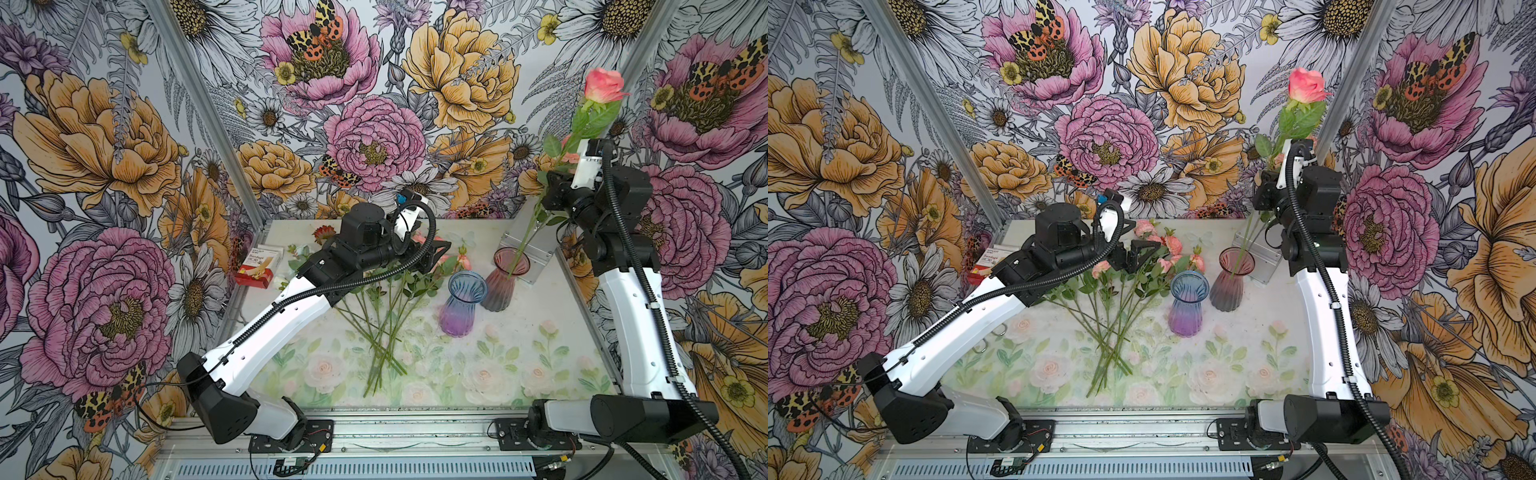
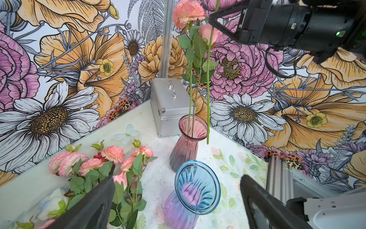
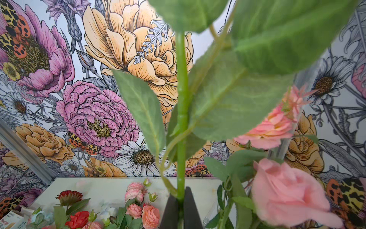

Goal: Place the pink flowers into the vase
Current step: Place the flower in the vase.

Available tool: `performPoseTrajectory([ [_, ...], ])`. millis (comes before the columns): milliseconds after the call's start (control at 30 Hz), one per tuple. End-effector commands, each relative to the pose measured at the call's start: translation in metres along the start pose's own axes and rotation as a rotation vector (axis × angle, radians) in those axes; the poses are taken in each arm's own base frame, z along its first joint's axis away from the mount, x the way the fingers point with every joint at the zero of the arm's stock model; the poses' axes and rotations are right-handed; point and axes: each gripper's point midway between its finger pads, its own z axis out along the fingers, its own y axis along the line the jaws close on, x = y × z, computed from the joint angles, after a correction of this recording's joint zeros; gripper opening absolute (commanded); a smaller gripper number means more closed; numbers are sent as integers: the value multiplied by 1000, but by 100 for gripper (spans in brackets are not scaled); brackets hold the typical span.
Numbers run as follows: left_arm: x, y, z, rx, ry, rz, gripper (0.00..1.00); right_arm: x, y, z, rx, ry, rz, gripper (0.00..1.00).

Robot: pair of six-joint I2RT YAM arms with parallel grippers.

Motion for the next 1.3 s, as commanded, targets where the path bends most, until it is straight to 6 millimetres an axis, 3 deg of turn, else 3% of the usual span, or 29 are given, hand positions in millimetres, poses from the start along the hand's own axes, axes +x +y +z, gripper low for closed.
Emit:
performPoseTrajectory([
  [0, 9, -1, 4, 3, 21, 13, 98, -14, -7, 5, 26, -62, -26, 0],
  [333, 17, 2, 10, -1, 42, 12, 98, -21, -21, 18, 88, -103, -71, 0],
  [533, 19, 3, 15, -2, 50, 15, 99, -12, -24, 35, 80, -87, -67, 0],
  [700, 22, 6, 18, -9, 58, 16, 99, 14, -23, 36, 65, -67, -46, 0],
  [967, 21, 4, 18, -5, 56, 7, 99, 77, -25, 24, 76, 1, 0, 0],
  [1267, 26, 5, 14, -33, 59, -3, 99, 124, -22, 29, 67, 85, 25, 1],
])
